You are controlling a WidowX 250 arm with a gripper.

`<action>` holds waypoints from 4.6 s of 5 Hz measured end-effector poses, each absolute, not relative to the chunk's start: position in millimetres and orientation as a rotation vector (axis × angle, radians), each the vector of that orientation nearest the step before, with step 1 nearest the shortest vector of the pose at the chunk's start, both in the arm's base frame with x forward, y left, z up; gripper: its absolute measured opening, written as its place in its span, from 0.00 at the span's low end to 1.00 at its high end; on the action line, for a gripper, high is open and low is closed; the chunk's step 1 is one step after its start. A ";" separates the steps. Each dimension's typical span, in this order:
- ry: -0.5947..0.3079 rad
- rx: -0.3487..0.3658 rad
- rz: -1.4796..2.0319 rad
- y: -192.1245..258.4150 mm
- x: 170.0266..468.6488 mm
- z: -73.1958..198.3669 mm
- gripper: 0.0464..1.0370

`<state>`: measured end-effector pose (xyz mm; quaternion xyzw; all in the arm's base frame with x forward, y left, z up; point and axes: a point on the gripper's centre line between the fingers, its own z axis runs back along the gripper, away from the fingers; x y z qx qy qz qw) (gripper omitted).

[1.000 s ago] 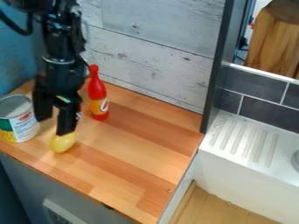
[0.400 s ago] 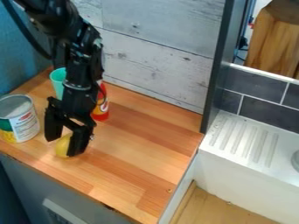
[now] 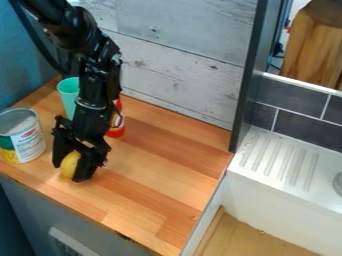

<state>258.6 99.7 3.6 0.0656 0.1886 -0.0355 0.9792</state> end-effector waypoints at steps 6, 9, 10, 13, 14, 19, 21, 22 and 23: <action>0.130 0.186 0.176 199.3 298.9 123.2 0.67; 0.273 0.218 0.309 263.0 297.4 85.6 0.67; 0.266 0.185 0.333 270.9 296.3 68.4 0.67; 0.266 0.109 0.433 264.1 294.1 14.4 0.67; 0.269 0.079 0.466 267.6 301.0 8.4 0.67; 0.117 0.037 0.551 269.0 306.0 57.3 0.97; 0.023 0.117 0.364 233.6 284.6 121.3 0.97; 0.042 0.093 0.188 227.5 261.3 124.8 0.97; 0.095 0.097 0.153 234.3 240.0 125.5 0.97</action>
